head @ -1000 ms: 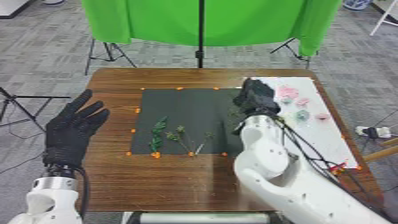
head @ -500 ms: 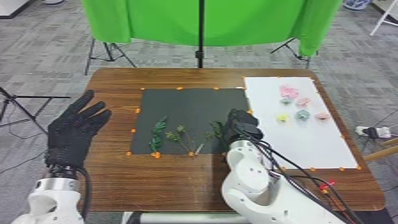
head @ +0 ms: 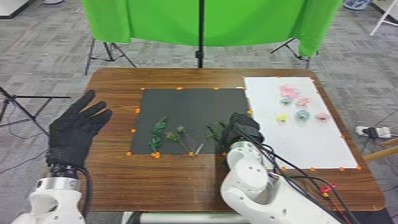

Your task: Arrange flowers

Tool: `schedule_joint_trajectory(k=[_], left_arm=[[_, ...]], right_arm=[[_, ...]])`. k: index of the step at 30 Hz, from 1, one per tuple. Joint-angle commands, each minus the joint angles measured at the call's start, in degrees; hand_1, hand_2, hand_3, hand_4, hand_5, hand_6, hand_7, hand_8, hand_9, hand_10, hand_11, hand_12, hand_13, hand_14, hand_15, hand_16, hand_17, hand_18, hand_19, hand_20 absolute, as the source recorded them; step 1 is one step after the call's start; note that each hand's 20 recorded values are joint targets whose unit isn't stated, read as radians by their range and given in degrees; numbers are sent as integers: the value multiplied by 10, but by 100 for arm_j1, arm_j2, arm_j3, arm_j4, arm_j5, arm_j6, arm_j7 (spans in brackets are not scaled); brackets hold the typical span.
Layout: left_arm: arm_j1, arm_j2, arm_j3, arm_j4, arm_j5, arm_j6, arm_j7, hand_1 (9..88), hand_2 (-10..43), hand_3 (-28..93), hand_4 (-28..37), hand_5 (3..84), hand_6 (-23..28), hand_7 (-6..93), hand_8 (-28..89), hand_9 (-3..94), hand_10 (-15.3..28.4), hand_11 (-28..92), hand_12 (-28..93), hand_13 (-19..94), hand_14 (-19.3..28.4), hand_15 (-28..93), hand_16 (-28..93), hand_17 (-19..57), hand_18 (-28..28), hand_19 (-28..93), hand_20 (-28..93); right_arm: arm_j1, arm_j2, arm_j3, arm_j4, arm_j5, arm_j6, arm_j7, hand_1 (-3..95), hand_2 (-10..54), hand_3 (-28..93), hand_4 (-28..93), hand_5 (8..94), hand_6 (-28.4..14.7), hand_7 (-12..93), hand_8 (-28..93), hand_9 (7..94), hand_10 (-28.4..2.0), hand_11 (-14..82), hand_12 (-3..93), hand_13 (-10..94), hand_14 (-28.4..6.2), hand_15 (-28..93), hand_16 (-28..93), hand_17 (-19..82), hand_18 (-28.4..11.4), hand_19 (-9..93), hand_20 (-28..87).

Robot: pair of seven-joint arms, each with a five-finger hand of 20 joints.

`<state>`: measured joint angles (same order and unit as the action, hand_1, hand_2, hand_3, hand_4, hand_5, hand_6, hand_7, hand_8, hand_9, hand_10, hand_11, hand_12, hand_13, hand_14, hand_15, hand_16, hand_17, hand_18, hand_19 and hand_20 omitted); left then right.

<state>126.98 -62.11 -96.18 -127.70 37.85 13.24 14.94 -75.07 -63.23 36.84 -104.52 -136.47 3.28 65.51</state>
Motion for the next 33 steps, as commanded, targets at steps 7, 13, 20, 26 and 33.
schedule_joint_trajectory(k=[7,13,20,26,33], left_arm=[[88,-41,-60,-3,32,12,-67,249,109,780,-241,401,90,106,-91,367,203,267,106,266,274,549,-94,-87,259,574,108],[195,-9,-121,-37,-6,45,5,249,109,780,-240,401,90,106,-91,367,203,268,105,266,273,549,-94,-88,260,574,108],[192,9,-162,-2,-24,57,12,248,109,777,-242,401,90,106,-91,367,203,266,105,266,272,548,-93,-88,260,574,108],[112,11,-68,123,-123,48,67,240,108,767,-258,399,89,106,-91,365,203,264,105,265,273,546,-94,-89,259,568,104],[136,-13,-71,128,-129,84,40,232,106,774,-276,393,87,107,-91,357,201,260,107,260,273,537,-91,-93,257,555,95]], right_arm=[[-155,-3,151,-128,-328,-515,20,407,-95,739,-282,937,-8,260,-16,923,-132,500,217,807,-124,807,174,412,-271,932,585],[32,509,223,-411,-1006,-520,-83,349,-95,699,-278,933,-27,224,-112,887,-146,508,216,785,-129,833,182,434,-283,932,648],[501,1253,802,-461,-428,-353,-146,321,-95,680,-245,827,-51,190,-107,790,-183,445,186,682,-162,817,149,352,-284,932,549],[530,1610,1199,-217,586,-443,-329,327,-95,742,-247,688,-54,155,-114,699,-207,321,159,597,-180,777,114,315,-283,932,570],[273,1623,1374,-28,1194,-643,-296,343,-95,781,-275,576,-37,147,-119,605,-225,277,146,522,-190,772,84,274,-260,932,576]])
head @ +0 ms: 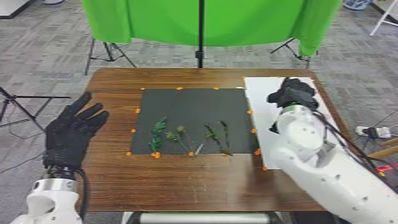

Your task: Arrange flowers

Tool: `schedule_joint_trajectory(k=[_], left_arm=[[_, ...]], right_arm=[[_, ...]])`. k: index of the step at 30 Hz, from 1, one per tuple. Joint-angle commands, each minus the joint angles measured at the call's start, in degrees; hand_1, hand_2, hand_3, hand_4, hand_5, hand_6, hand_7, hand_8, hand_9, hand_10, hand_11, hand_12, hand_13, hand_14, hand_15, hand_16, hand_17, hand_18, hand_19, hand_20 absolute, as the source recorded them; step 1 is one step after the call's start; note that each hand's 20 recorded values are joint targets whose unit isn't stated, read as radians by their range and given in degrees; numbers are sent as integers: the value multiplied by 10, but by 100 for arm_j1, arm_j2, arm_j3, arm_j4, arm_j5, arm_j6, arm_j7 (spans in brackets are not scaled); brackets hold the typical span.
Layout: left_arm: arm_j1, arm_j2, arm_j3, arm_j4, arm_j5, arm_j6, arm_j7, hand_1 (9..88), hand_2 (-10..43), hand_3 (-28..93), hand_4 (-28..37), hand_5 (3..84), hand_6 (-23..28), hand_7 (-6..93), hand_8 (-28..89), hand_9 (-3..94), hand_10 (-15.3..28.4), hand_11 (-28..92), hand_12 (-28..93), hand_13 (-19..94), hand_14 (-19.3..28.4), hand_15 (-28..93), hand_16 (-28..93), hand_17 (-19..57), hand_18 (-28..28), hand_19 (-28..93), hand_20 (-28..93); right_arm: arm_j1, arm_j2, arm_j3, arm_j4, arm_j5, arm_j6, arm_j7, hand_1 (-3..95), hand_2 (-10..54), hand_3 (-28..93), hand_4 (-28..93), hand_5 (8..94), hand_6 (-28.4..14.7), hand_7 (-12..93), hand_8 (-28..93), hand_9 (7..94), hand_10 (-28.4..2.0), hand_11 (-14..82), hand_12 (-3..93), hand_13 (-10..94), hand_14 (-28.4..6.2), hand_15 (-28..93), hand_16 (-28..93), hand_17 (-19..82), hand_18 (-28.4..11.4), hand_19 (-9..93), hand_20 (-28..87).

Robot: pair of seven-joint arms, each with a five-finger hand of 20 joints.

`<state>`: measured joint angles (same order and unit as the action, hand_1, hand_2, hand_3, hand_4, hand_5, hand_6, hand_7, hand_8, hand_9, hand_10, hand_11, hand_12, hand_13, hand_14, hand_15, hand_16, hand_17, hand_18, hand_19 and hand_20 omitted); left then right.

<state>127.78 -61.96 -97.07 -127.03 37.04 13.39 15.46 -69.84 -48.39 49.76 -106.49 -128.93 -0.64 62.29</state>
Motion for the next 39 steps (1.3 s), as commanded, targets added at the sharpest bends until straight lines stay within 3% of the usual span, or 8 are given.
schedule_joint_trajectory(k=[1,13,16,19,27,30,34,39], left_arm=[[67,-22,20,58,-54,81,-3,232,107,775,-277,393,87,108,-91,357,201,261,107,259,273,538,-91,-94,257,555,96],[-33,-40,29,76,-36,78,-158,238,105,774,-273,392,86,107,-92,360,202,264,108,262,272,539,-90,-91,256,557,97],[-34,-38,27,74,-41,81,-136,239,105,773,-272,392,86,107,-92,361,202,264,108,262,273,541,-89,-91,255,558,97],[-44,-7,46,79,-58,92,-105,239,105,773,-271,392,85,109,-91,361,202,265,108,262,272,541,-90,-91,255,558,98],[-82,-46,10,73,-25,72,-166,237,105,772,-270,392,86,108,-92,360,202,265,108,262,272,541,-90,-91,255,558,98],[-89,-55,-41,54,16,73,-236,238,105,773,-271,392,86,108,-92,360,202,264,107,262,272,541,-90,-91,255,559,98],[-58,59,-3,-6,-43,150,-90,238,106,772,-270,392,86,107,-92,361,203,266,108,262,272,542,-90,-91,256,560,99],[-270,117,-14,-39,23,121,-209,239,107,770,-271,392,87,107,-92,361,202,266,108,263,272,542,-90,-90,258,567,104]], right_arm=[[-295,133,90,184,459,-298,2,346,-95,781,-277,574,-36,148,-119,604,-225,277,146,520,-191,771,83,271,-261,932,575],[-262,82,-437,664,397,-577,7,388,-95,801,-281,576,-21,165,-123,624,-199,315,155,542,-176,774,84,270,-265,932,571],[-117,127,-751,787,134,-374,14,455,-95,777,-282,651,-2,195,-136,707,-151,306,170,623,-125,752,103,300,-257,932,574],[24,186,-1066,897,-156,163,106,542,-95,671,-282,752,5,203,-18,825,-99,165,290,689,-92,717,158,327,-247,932,573],[160,255,-1186,660,-608,751,20,597,-95,626,-283,896,21,165,31,937,-73,187,308,790,-65,708,180,388,-236,932,592],[193,65,-1093,265,-711,883,-332,592,-95,639,-283,903,17,165,34,937,-75,201,300,792,-67,710,182,392,-236,932,598],[480,-593,-1381,-76,-934,917,-1195,588,-95,653,-283,905,14,162,41,937,-80,213,303,790,-71,716,185,392,-237,932,606],[761,-1873,-1797,206,-1077,731,-2342,575,-95,676,-283,905,11,159,47,937,-82,227,308,781,-74,728,190,383,-233,932,622]])
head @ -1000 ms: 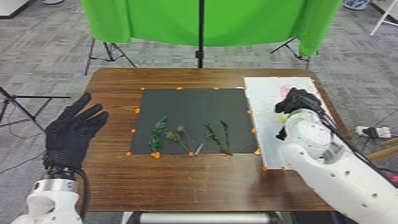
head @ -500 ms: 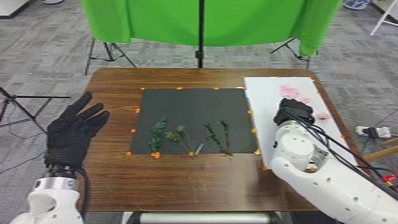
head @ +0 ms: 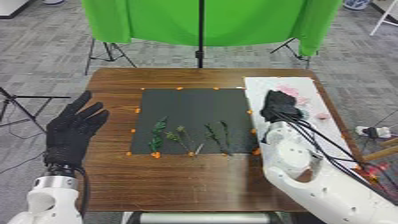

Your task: Arrange flowers

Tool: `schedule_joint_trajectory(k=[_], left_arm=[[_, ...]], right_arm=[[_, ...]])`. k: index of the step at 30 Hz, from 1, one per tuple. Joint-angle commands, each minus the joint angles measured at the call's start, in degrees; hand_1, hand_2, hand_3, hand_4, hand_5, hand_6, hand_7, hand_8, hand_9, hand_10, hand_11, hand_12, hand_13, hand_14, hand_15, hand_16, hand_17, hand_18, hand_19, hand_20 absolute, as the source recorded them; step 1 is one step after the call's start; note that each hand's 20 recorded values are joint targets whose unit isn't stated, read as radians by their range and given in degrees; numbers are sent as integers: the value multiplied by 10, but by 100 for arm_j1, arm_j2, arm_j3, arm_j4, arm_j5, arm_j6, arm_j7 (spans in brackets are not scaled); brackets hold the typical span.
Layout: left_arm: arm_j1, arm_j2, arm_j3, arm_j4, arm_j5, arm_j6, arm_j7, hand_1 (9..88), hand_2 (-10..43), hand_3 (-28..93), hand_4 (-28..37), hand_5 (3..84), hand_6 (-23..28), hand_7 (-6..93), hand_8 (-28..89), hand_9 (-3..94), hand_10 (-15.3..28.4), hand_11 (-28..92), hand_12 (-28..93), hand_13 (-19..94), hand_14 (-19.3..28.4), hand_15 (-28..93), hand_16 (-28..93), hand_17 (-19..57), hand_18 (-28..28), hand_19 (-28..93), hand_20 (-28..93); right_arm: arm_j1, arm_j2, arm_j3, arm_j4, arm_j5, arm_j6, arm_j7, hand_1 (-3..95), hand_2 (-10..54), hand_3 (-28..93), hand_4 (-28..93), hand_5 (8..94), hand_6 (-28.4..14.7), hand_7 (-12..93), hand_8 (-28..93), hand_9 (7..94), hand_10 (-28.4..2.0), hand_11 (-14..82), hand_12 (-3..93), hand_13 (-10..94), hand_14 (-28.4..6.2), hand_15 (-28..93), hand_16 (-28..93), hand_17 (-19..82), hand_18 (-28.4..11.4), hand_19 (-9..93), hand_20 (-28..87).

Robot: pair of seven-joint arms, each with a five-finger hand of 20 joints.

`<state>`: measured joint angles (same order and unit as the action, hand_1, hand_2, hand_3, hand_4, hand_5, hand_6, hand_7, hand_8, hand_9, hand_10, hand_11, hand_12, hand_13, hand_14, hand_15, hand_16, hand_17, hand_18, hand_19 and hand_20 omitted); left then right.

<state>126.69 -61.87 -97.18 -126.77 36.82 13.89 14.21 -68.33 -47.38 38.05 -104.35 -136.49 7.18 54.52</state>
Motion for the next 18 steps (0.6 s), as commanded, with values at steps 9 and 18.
schedule_joint_trajectory(k=[9,18], left_arm=[[-1191,412,354,194,175,-62,-393,238,107,771,-269,392,86,108,-92,361,203,267,108,263,270,542,-91,-88,260,572,108],[-1687,463,642,372,198,-121,-458,240,107,771,-269,392,86,108,-92,361,202,266,108,264,270,542,-91,-88,260,573,109]], right_arm=[[1603,-2961,-1851,1127,-241,170,-1844,558,-95,688,-283,901,19,162,50,937,-78,248,321,768,-78,745,191,371,-231,932,628],[1971,-3065,-2588,1506,-129,-99,-1758,551,-95,671,-283,891,28,164,33,920,-83,298,302,752,-83,766,190,357,-230,932,625]])
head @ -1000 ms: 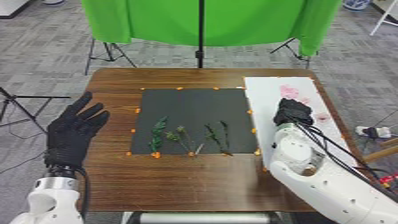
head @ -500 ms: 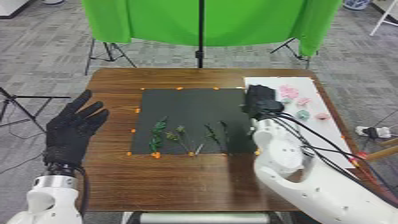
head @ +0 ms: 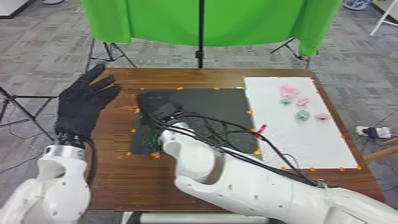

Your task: Arrange flowers

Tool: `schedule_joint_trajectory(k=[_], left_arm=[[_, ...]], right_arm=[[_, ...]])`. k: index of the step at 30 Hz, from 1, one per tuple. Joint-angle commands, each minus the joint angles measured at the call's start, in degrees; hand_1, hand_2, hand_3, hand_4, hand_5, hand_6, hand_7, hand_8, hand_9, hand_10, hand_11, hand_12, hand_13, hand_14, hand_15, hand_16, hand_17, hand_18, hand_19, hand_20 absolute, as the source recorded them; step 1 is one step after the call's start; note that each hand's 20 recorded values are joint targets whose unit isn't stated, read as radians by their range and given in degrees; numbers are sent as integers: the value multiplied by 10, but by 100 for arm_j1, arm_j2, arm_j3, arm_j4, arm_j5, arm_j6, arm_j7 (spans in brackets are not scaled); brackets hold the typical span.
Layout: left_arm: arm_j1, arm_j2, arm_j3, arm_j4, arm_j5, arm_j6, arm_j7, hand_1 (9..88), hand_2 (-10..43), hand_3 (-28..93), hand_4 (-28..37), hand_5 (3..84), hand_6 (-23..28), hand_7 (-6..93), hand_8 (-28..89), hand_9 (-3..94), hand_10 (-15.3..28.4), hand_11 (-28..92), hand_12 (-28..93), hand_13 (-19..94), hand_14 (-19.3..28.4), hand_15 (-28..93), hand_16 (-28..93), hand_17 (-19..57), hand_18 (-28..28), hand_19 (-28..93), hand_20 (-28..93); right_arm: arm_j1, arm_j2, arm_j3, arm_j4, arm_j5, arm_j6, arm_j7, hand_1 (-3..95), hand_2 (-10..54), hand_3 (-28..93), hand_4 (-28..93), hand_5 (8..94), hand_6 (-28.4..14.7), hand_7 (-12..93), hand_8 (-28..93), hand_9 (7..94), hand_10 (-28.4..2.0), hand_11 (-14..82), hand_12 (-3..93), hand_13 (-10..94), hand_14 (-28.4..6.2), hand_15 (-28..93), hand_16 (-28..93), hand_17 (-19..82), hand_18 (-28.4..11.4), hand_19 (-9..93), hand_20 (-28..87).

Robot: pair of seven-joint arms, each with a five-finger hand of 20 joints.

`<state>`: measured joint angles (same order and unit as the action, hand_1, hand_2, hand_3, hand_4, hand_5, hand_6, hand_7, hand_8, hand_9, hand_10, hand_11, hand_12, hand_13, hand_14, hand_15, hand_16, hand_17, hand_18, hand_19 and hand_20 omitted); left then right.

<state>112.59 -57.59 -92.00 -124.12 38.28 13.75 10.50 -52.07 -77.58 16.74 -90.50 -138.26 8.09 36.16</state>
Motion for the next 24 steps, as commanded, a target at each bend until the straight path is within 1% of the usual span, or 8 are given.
schedule_joint_trajectory(k=[1,2,3,6,13,19,23,24], left_arm=[[-300,32,141,114,55,-105,-81,240,107,771,-269,392,86,108,-92,361,202,266,107,263,270,543,-90,-88,260,573,109],[-344,38,175,134,48,-117,-80,240,107,771,-268,392,86,108,-92,361,202,266,107,263,270,543,-91,-88,260,573,109],[-368,92,225,156,6,-112,39,240,107,771,-268,393,86,107,-92,361,202,266,107,263,271,543,-91,-88,260,573,109],[-414,175,290,161,-60,-70,217,240,107,771,-267,393,87,108,-92,361,202,267,108,263,270,543,-91,-88,260,573,109],[-494,218,323,189,-70,-74,287,241,107,771,-267,393,87,108,-92,361,202,266,107,263,271,544,-91,-88,260,573,109],[-504,133,284,219,-31,-124,167,242,106,773,-263,393,88,108,-92,362,203,267,107,263,270,544,-92,-88,260,573,108],[-554,156,331,249,-58,-148,246,244,105,775,-260,394,88,107,-91,362,203,268,107,263,271,544,-92,-88,260,574,108],[-526,172,328,235,-63,-137,268,244,105,775,-259,394,88,107,-91,362,203,268,107,263,271,544,-92,-88,260,574,108]], right_arm=[[316,-46,-436,121,60,-335,52,548,-95,672,-283,890,29,163,31,918,-83,304,302,749,-84,769,190,355,-229,932,624],[374,-20,-534,126,123,-331,112,547,-95,671,-283,890,29,163,29,916,-83,310,301,747,-85,772,190,351,-229,932,623],[649,26,-861,158,265,-195,260,548,-95,668,-283,889,30,163,28,914,-84,314,299,743,-85,775,191,349,-229,932,622],[935,43,-1182,195,389,-199,373,543,-95,661,-283,876,32,160,20,899,-86,339,292,731,-87,783,188,341,-227,932,617],[835,-39,-966,278,300,-739,298,529,-95,643,-283,844,31,147,8,866,-88,369,281,710,-87,793,182,321,-225,932,610],[541,-104,-574,275,51,-988,113,530,-95,598,-283,802,30,142,-5,838,-91,401,257,700,-89,797,177,313,-223,932,607],[707,-85,-743,268,217,-953,232,491,-95,631,-283,769,30,148,-16,821,-98,425,239,688,-93,804,175,306,-224,932,611],[705,-79,-754,258,227,-952,233,483,-95,641,-283,763,30,148,-20,819,-100,429,236,686,-93,806,175,306,-224,932,611]])
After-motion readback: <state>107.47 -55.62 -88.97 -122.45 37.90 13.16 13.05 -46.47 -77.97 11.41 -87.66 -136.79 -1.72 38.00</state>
